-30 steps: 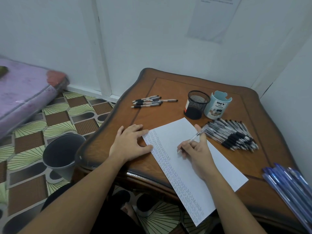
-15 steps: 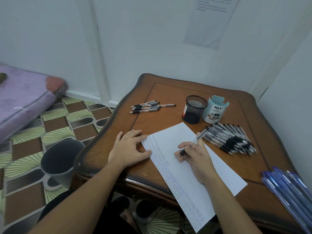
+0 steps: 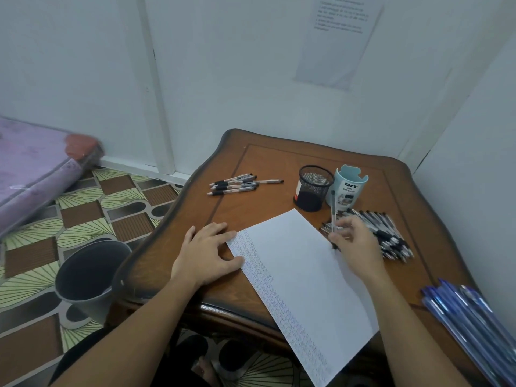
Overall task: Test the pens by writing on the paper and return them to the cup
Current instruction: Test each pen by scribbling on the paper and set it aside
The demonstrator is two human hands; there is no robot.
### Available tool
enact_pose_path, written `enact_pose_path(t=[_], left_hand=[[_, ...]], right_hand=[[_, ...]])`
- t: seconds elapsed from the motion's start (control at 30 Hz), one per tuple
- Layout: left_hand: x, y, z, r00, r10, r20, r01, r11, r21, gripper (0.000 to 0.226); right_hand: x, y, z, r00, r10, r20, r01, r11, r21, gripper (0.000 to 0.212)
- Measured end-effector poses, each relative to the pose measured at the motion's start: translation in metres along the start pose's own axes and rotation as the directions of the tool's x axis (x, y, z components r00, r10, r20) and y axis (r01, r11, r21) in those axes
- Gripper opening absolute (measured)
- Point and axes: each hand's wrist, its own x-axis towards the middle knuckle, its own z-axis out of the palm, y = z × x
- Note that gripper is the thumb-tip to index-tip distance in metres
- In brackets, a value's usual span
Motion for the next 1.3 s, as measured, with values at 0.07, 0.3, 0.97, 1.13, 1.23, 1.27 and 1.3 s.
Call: enact_pose_path(t=[0.07,0.3,0.97,1.13,1.23,1.27,1.3], left_hand=[[-0.001,0.0,0.001,1.0,0.0,-0.018,-0.001,1.0,-0.011,0.088],[-0.001,0.002,0.0,1.0,-0.009,-0.019,0.009,1.0,-0.012,0.088],[-0.001,0.005,-0.005,1.0,-0.017,0.016,0.017,1.0,-0.002,0.072],[-0.002,0.005,-0.005,1.0,-0.02,0.003,0.02,1.0,-0.014,0.072],[-0.001,0.005,-0.006,1.0,-0.02,0.006,0.02,1.0,-0.002,0.071],[-0.001,0.005,-0.006,1.0,-0.021,0.009,0.021,1.0,0.002,0.071],[-0.001,0.006,-0.006,1.0,-0.022,0.012,0.022,1.0,0.004,0.071]], right_hand=[[0.01,0.005,-0.011,0.987,-0.149,-0.065,0.113,0.916,-0.384,0.006],[0.03,0.028,-0.017,0.943,-0.33,-0.037,0.152,0.529,-0.835,0.017],[0.098,-0.072,0.138,0.886,-0.275,0.373,0.401,0.858,-0.321,0.046],[0.113,-0.08,0.164,0.888,-0.226,0.4,0.396,0.816,-0.42,0.043],[0.115,-0.08,0.165,0.892,-0.231,0.388,0.398,0.807,-0.436,0.036],[0.115,-0.079,0.164,0.886,-0.236,0.398,0.408,0.804,-0.433,0.034],[0.115,-0.079,0.162,0.879,-0.242,0.411,0.42,0.802,-0.425,0.031]])
